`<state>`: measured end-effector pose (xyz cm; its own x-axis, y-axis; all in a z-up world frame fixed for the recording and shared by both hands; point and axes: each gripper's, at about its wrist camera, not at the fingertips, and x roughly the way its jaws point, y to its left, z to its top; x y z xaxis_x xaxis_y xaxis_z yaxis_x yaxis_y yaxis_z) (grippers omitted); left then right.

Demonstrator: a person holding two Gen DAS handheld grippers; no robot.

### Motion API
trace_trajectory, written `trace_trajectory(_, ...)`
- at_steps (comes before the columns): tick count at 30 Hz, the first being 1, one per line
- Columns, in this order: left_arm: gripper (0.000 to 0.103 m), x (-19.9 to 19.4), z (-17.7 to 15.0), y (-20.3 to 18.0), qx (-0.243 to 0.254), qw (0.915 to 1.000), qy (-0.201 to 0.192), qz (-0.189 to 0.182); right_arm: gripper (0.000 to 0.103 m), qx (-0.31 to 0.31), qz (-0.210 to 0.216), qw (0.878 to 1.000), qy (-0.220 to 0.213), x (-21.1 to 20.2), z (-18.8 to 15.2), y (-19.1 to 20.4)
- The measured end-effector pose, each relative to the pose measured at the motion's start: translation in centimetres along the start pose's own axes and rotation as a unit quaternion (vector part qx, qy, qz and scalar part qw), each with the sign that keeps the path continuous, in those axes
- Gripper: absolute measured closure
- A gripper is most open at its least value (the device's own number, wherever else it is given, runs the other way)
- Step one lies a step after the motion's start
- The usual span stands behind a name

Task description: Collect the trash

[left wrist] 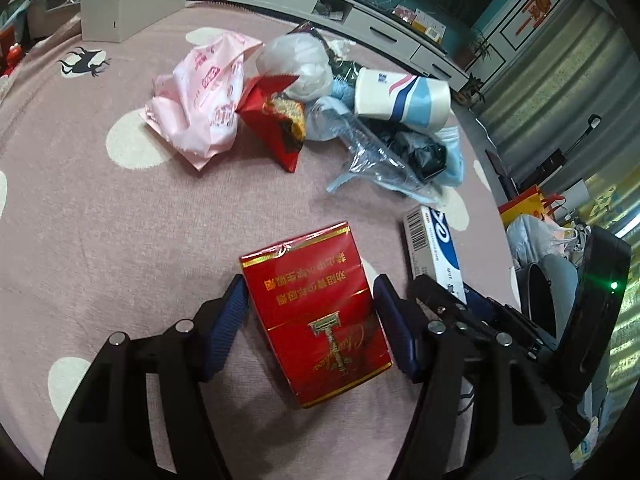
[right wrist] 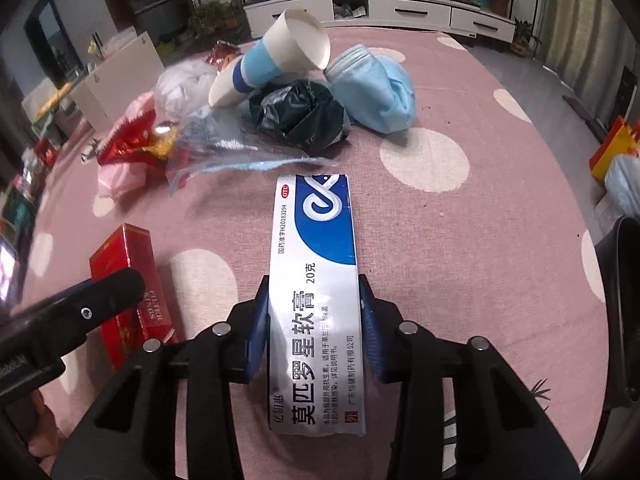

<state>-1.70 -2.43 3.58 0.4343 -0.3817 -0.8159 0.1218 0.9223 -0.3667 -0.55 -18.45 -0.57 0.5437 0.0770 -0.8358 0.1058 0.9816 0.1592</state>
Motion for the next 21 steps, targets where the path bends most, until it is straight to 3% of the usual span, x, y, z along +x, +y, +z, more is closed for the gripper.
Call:
trace_trajectory(8,0.038,-2.5,0.1,-0.8,0.014,0.9992,-0.037,0.000,0.062,0.022,0.013,0.999,-0.042,-3.2,0.4,-1.5)
trace_trajectory(21,0.038,-4.5,0.3,-7.5,0.069,0.9943,-0.081,-0.004,0.062,0.052,0.010,0.992,-0.119,-8.6,1.5,-3.9)
